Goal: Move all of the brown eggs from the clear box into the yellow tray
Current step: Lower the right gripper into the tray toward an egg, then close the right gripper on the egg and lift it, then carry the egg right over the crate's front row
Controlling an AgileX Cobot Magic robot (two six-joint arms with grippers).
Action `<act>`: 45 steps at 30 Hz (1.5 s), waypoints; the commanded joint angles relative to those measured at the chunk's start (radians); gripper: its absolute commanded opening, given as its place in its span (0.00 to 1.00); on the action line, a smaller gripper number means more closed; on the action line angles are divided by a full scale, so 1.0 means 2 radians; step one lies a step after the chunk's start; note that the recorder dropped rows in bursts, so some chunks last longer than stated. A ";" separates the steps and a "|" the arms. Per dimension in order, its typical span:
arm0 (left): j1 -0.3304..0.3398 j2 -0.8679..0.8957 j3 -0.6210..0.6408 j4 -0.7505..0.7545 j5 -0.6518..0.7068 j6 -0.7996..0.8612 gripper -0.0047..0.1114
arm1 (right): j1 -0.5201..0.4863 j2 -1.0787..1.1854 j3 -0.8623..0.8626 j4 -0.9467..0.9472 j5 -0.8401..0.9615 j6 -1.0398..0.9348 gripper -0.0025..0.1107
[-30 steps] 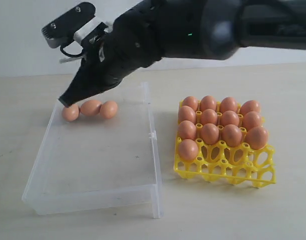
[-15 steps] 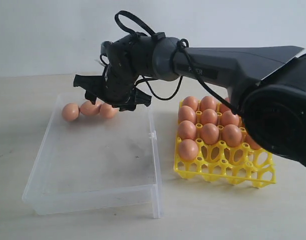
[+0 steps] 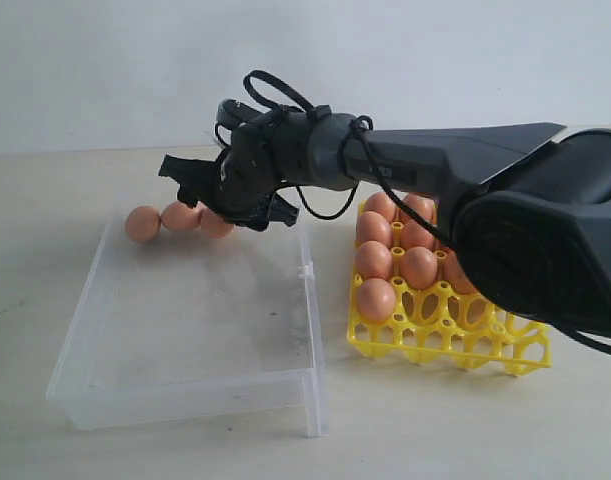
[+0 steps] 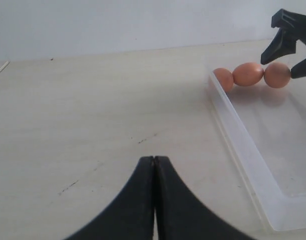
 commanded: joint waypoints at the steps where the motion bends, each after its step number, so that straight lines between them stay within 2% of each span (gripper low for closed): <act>1: 0.001 0.002 -0.002 0.001 -0.002 0.000 0.04 | -0.003 0.012 -0.025 0.005 0.017 0.001 0.58; 5: 0.001 0.002 -0.002 0.001 -0.002 0.000 0.04 | -0.003 0.015 -0.042 0.005 0.020 0.001 0.49; 8: 0.001 0.002 -0.002 0.001 -0.002 0.000 0.04 | -0.003 0.015 -0.051 0.005 0.022 0.001 0.32; 12: 0.001 0.002 -0.002 0.001 -0.002 0.000 0.04 | -0.003 0.015 -0.066 0.005 0.034 -0.005 0.04; 13: 0.001 0.002 -0.002 0.001 -0.002 0.000 0.04 | -0.003 0.015 -0.070 0.005 0.043 -0.011 0.02; 21: 0.001 0.002 -0.002 0.001 -0.002 0.000 0.04 | -0.003 0.002 -0.073 0.005 0.092 -0.066 0.02; 29: 0.001 0.002 -0.002 0.001 -0.002 0.000 0.04 | 0.003 -0.068 -0.065 0.005 0.102 -0.229 0.02; 33: 0.001 0.002 -0.002 0.001 -0.002 0.000 0.04 | 0.004 -0.126 -0.026 -0.009 0.100 -0.267 0.02; 38: 0.001 0.002 -0.002 0.001 -0.002 0.000 0.04 | 0.003 -0.226 0.110 -0.061 0.050 -0.275 0.02; 45: 0.001 0.002 -0.002 0.001 -0.002 0.000 0.04 | -0.018 -0.412 0.396 -0.065 -0.148 -0.279 0.02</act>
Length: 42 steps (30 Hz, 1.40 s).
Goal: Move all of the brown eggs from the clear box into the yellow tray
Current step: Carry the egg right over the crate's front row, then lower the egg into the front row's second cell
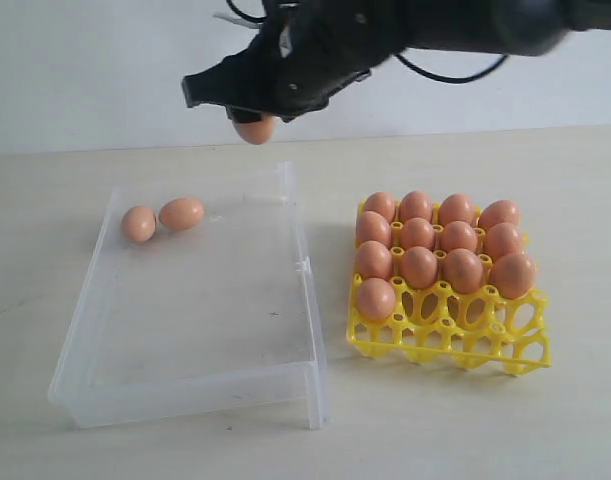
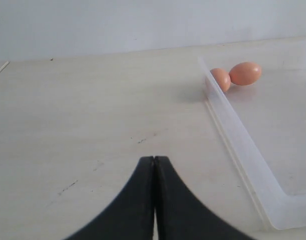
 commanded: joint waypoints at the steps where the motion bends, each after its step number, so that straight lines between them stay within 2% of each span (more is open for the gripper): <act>1: 0.001 0.002 -0.002 0.001 -0.002 0.000 0.04 | -0.020 -0.123 0.181 -0.009 -0.142 -0.009 0.02; 5: 0.001 0.002 -0.002 0.001 -0.002 0.000 0.04 | -0.043 -0.201 0.321 0.011 -0.214 -0.080 0.02; 13: 0.001 0.002 -0.002 0.001 -0.002 0.000 0.04 | -0.074 -0.311 0.534 0.158 -0.362 -0.342 0.02; 17: 0.001 0.002 -0.002 0.001 -0.002 0.000 0.04 | -0.075 -0.327 0.596 0.185 -0.484 -0.358 0.02; 31: 0.001 0.002 -0.002 0.001 -0.002 0.000 0.04 | -0.075 -0.242 0.608 0.200 -0.511 -0.383 0.02; 42: 0.001 0.002 -0.002 0.001 -0.002 0.000 0.04 | -0.075 -0.180 0.608 0.164 -0.571 -0.232 0.02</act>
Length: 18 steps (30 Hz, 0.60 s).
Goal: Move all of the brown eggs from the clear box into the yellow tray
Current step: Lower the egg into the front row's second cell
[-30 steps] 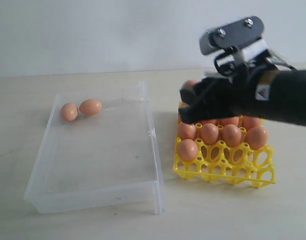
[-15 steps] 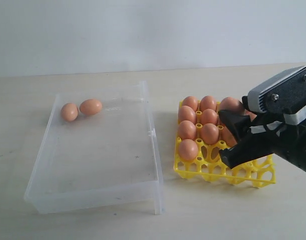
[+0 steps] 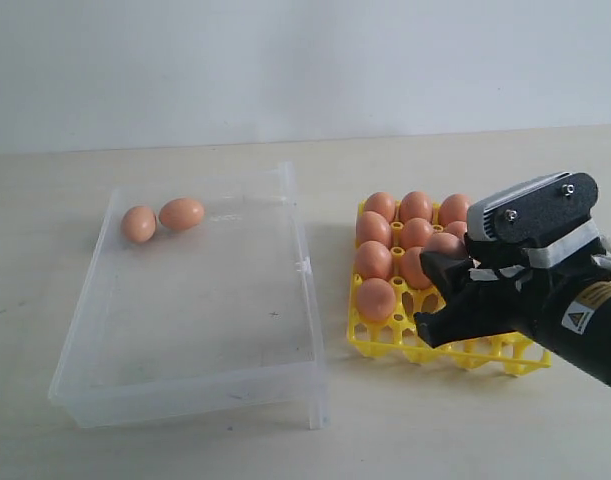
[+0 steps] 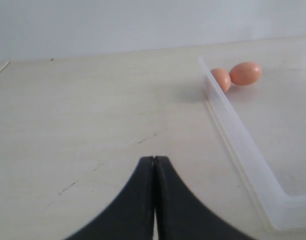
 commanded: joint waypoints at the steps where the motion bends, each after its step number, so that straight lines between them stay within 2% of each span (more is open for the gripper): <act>1: 0.001 0.002 -0.002 0.001 -0.002 0.000 0.04 | -0.002 0.024 0.002 -0.029 -0.036 0.066 0.02; 18: 0.001 0.002 -0.002 0.001 -0.002 0.000 0.04 | -0.002 0.107 0.001 -0.029 -0.089 0.098 0.02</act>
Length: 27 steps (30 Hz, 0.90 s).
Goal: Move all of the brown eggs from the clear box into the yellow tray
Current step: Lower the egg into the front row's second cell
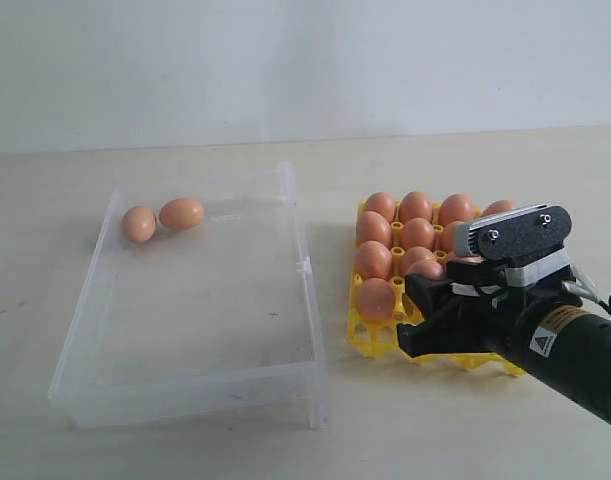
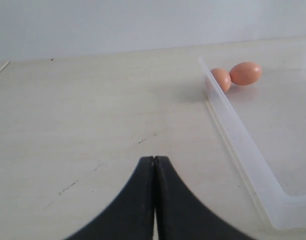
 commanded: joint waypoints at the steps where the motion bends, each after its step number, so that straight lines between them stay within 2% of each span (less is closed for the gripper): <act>1: 0.001 0.002 -0.002 0.001 -0.002 0.000 0.04 | -0.002 0.012 0.002 -0.006 -0.019 0.006 0.02; 27: 0.001 0.002 -0.002 0.001 -0.002 0.000 0.04 | -0.002 0.042 -0.020 0.022 -0.025 0.002 0.02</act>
